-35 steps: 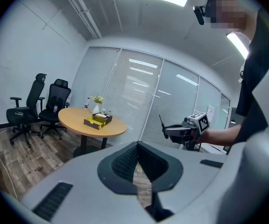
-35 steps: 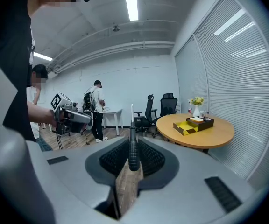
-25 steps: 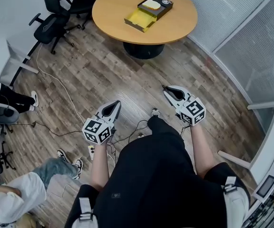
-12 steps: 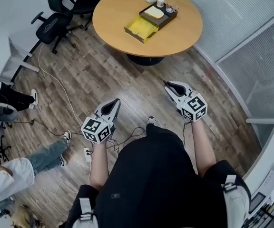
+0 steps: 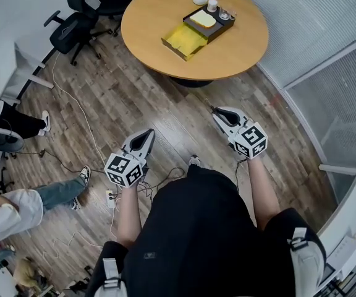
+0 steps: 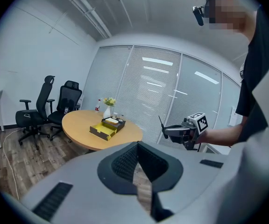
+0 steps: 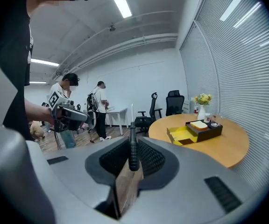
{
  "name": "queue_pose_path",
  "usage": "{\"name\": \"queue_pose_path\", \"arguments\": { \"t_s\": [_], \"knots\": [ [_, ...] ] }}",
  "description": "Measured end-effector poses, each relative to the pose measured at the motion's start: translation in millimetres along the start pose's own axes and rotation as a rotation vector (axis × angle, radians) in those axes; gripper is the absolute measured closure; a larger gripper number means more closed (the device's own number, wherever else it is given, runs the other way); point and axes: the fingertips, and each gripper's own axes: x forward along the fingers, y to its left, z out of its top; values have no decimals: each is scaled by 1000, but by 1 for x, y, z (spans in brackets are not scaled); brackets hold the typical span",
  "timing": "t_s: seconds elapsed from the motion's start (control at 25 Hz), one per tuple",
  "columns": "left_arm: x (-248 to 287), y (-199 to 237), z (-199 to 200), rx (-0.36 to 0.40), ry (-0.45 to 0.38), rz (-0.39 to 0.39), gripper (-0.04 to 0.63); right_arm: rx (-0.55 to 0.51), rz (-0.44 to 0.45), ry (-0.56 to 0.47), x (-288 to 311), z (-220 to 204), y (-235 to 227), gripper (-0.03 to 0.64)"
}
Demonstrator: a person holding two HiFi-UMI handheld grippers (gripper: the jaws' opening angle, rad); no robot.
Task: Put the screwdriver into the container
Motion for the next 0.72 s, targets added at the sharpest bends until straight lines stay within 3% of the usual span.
{"name": "queue_pose_path", "arguments": {
  "t_s": [0.72],
  "knots": [
    [29, -10, 8, 33, 24, 0, 591, 16, 9, 1, -4, -13, -28, 560]
  ]
}}
